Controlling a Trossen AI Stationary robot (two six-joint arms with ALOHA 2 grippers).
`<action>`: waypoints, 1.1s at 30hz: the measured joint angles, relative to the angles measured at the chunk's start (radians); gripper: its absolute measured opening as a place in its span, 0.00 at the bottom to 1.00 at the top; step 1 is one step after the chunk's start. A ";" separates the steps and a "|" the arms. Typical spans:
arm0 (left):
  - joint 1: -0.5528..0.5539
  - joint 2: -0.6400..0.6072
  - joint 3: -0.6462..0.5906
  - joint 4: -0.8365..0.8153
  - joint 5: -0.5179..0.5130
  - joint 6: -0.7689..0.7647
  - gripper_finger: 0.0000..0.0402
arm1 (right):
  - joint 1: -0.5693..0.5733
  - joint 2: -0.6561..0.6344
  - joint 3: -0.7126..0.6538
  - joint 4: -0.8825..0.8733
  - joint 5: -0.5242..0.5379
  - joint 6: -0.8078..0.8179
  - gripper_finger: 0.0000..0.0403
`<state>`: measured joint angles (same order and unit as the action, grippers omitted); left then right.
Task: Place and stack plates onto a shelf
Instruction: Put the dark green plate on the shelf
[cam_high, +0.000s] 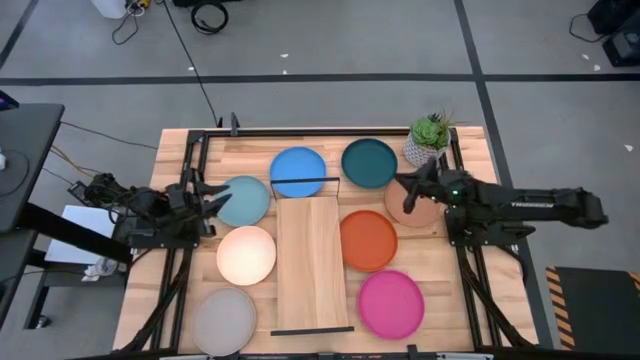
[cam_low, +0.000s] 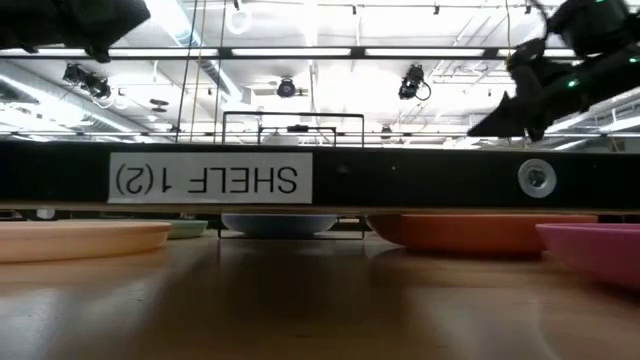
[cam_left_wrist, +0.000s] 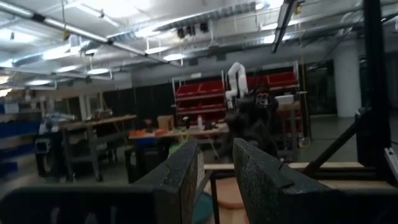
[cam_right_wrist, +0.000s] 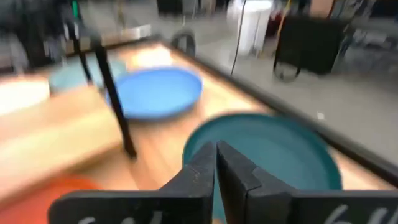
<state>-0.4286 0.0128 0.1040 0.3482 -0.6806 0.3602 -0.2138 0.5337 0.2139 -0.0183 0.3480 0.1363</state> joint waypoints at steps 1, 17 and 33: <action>0.000 0.000 0.000 0.005 0.005 0.009 0.27 | 0.001 0.042 0.020 -0.025 -0.001 -0.003 0.08; 0.000 0.000 0.000 0.049 0.006 0.071 0.27 | 0.001 0.722 0.334 -0.117 0.028 -0.276 0.44; 0.000 0.000 0.000 0.028 -0.007 0.071 0.27 | -0.074 0.986 0.388 -0.114 0.054 -0.389 0.29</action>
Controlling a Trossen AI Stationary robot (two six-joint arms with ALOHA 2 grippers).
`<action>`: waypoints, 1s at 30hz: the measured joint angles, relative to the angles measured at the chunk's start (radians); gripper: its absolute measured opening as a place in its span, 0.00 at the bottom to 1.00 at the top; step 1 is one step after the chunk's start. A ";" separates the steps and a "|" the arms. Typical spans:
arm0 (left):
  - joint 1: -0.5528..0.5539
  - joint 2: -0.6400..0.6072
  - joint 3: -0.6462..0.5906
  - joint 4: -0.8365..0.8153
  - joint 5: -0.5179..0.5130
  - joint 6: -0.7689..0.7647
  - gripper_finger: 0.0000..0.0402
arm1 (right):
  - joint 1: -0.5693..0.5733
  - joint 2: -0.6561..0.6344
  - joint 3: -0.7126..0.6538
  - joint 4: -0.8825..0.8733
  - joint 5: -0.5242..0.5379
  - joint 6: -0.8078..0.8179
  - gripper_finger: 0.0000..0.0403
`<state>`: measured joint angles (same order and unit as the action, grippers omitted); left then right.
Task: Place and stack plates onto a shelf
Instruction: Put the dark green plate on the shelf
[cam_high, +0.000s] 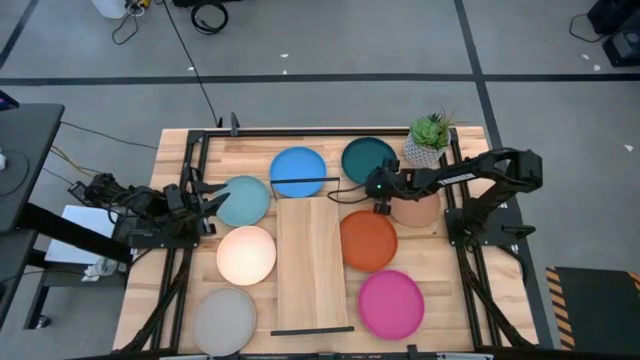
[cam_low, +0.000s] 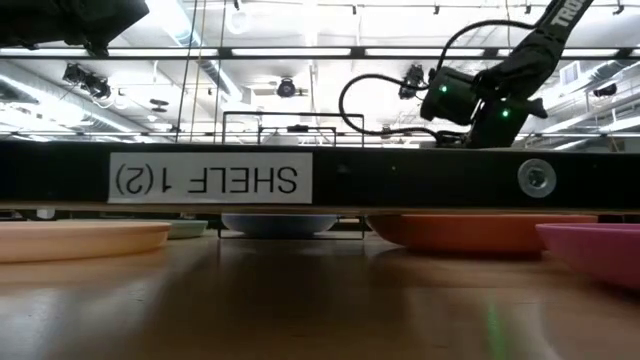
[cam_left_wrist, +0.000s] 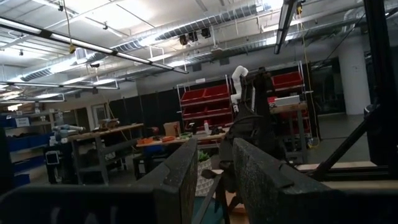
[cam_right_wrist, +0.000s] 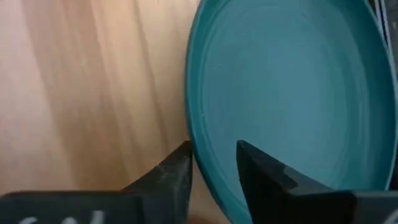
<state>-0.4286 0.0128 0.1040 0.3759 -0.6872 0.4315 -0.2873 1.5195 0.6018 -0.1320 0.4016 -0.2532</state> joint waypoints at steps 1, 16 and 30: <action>0.000 0.000 0.000 0.000 0.000 0.000 0.27 | -0.005 0.002 0.000 -0.005 -0.006 -0.007 0.26; 0.000 0.000 0.000 -0.004 0.000 0.002 0.27 | 0.026 -0.127 0.000 -0.010 -0.011 -0.083 0.05; 0.000 0.000 0.000 0.000 -0.021 0.025 0.27 | 0.238 -0.261 0.205 -0.041 0.230 -0.296 0.05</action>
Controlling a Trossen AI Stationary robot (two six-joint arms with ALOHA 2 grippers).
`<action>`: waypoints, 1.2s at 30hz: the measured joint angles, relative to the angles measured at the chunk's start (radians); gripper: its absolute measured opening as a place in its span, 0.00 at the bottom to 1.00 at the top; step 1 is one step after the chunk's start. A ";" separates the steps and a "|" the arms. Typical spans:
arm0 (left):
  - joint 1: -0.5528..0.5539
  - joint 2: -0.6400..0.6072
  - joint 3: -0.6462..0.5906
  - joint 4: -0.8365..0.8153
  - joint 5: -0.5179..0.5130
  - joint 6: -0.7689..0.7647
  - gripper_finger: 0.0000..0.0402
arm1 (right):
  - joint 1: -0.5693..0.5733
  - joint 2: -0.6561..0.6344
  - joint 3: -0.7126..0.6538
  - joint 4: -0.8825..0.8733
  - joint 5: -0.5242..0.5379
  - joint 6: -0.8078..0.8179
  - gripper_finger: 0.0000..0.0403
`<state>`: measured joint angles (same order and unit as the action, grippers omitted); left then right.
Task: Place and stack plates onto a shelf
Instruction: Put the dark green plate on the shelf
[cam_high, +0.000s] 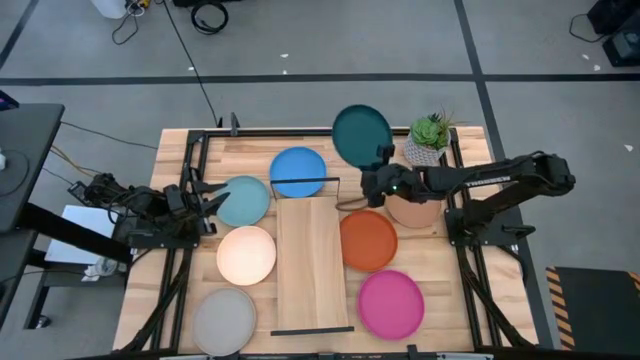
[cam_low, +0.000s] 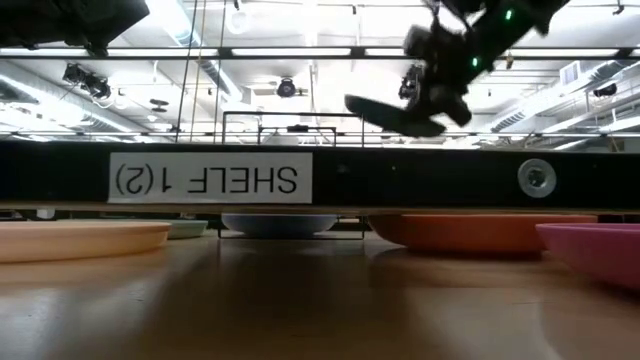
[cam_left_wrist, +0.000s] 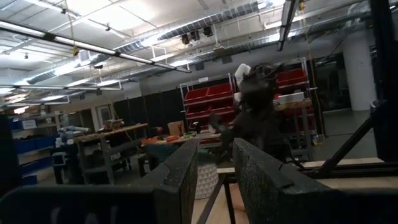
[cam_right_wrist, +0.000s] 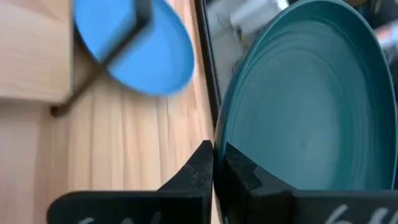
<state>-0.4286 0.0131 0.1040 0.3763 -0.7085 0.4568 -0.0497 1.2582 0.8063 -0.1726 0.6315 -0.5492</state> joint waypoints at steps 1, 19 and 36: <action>0.000 0.000 0.000 0.000 -0.019 -0.001 0.27 | 0.021 -0.003 0.011 -0.001 0.000 -0.029 0.05; 0.000 0.000 0.000 -0.007 -0.267 -0.135 0.27 | 0.386 0.000 0.047 0.113 -0.313 -0.265 0.05; 0.000 0.000 0.000 -0.077 -0.265 -0.264 0.27 | 0.336 0.475 0.233 0.045 -0.477 -0.074 0.06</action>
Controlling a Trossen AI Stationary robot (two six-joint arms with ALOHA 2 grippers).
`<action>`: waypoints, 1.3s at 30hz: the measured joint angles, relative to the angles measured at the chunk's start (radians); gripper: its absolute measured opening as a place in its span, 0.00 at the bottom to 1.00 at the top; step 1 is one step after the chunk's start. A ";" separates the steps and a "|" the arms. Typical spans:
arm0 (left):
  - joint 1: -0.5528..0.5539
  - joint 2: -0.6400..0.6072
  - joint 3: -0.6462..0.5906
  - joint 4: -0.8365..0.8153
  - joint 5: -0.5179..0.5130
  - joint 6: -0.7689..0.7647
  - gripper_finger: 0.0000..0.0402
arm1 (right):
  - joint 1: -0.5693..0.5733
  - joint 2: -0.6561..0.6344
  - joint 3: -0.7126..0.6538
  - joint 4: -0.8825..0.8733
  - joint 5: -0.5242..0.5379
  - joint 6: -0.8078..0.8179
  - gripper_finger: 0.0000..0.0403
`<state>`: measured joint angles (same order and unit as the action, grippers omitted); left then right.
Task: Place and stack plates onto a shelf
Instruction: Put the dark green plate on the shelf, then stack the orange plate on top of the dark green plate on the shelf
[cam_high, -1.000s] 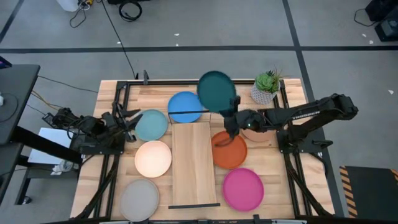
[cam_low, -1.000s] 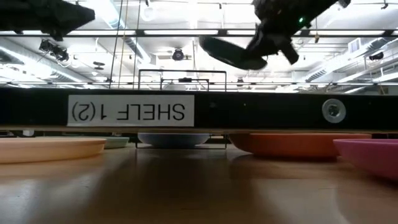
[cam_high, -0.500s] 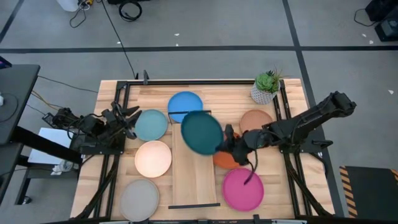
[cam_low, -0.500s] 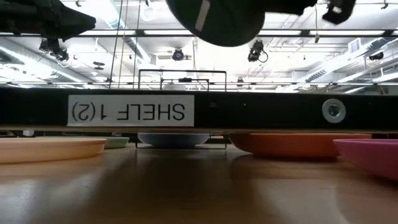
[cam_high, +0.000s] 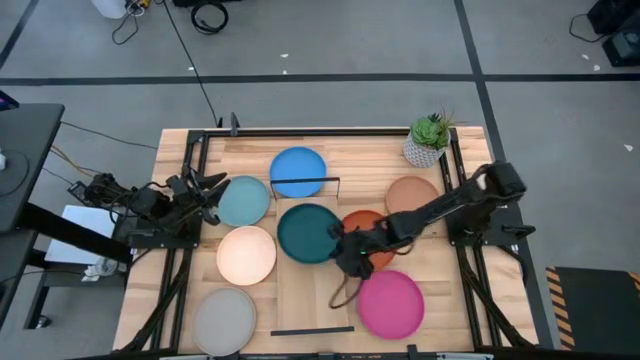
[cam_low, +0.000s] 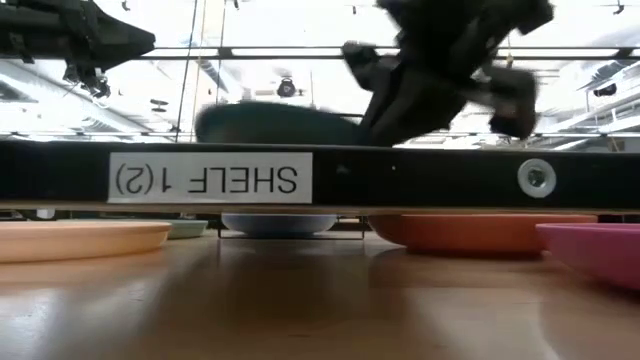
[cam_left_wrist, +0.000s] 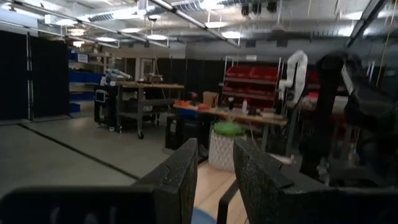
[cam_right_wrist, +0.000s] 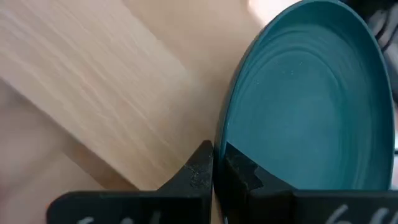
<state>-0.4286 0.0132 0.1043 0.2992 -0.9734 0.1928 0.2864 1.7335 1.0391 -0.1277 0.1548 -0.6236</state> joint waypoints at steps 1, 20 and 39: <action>0.000 0.000 0.000 -0.010 -0.001 0.000 0.27 | -0.008 0.022 0.026 -0.020 0.002 0.003 0.06; 0.000 0.000 0.000 -0.290 0.028 -0.159 0.27 | -0.080 0.145 0.177 -0.170 0.083 0.045 0.11; 0.048 0.352 0.066 -0.341 0.124 -0.405 0.40 | -0.046 0.021 0.287 -0.550 0.131 0.378 0.34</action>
<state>-0.3808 0.3647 0.1700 -0.0418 -0.8494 -0.2117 0.2403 1.7549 1.3266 -0.6772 0.2858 -0.2457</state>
